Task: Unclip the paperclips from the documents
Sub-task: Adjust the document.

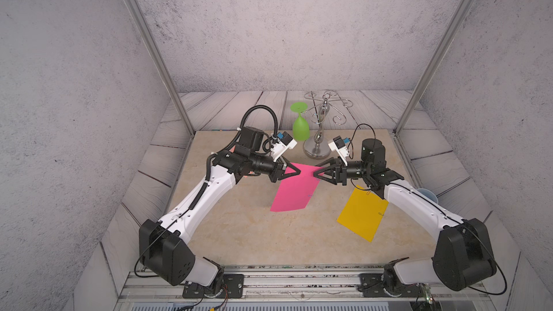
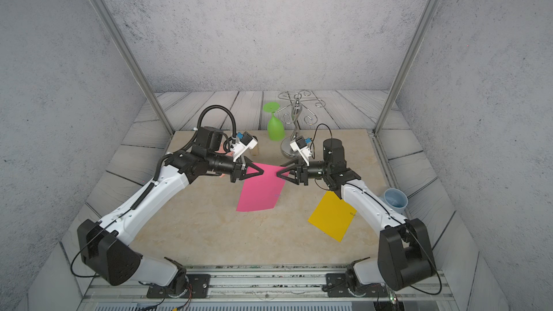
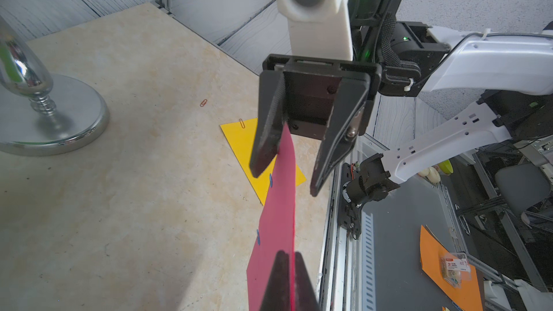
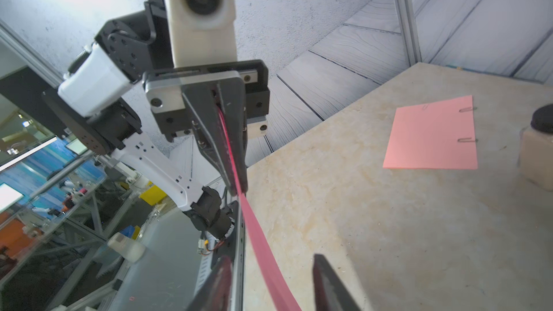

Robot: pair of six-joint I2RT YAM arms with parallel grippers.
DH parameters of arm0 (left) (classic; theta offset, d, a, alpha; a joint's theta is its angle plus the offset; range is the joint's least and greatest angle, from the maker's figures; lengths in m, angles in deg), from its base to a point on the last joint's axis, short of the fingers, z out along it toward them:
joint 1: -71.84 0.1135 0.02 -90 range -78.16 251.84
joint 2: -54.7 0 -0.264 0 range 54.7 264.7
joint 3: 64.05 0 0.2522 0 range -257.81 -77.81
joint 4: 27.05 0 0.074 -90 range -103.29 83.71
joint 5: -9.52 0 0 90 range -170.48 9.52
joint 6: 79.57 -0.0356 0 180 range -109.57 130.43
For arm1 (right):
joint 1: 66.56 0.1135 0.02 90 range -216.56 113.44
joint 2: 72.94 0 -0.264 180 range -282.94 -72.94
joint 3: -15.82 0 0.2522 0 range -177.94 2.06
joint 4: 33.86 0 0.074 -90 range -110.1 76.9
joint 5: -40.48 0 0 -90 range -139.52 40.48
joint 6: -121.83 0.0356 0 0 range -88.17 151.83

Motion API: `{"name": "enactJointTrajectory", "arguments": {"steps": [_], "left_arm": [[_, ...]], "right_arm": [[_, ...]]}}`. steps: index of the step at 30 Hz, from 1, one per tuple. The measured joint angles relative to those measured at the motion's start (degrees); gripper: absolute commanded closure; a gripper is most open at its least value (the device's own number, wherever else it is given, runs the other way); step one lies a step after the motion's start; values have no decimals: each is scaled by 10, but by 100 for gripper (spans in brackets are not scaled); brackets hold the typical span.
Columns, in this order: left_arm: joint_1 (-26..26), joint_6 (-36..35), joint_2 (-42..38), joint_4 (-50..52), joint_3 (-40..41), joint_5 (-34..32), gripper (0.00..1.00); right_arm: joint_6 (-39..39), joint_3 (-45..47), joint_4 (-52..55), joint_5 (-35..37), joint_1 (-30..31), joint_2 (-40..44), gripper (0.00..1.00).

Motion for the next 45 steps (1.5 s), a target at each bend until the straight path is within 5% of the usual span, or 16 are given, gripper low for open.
{"name": "enactJointTrajectory", "arguments": {"steps": [14, 21, 26, 32, 45], "left_arm": [[0, -5, -1, -3, 0, -16, 100], [0, -7, -9, -4, 0, -22, 99], [0, -4, -11, -7, 0, -28, 86], [3, 5, -13, -14, 14, -25, 84], [10, 43, -38, -59, 62, 7, 97]], "right_arm": [[-23, -22, 51, -14, 1, -2, 99], [-23, -42, 76, -19, 2, -2, 100], [-23, -52, 90, -21, 2, -2, 100], [-23, -73, 95, -21, 2, -2, 100], [-23, -89, 109, -21, 3, -2, 100]]}}
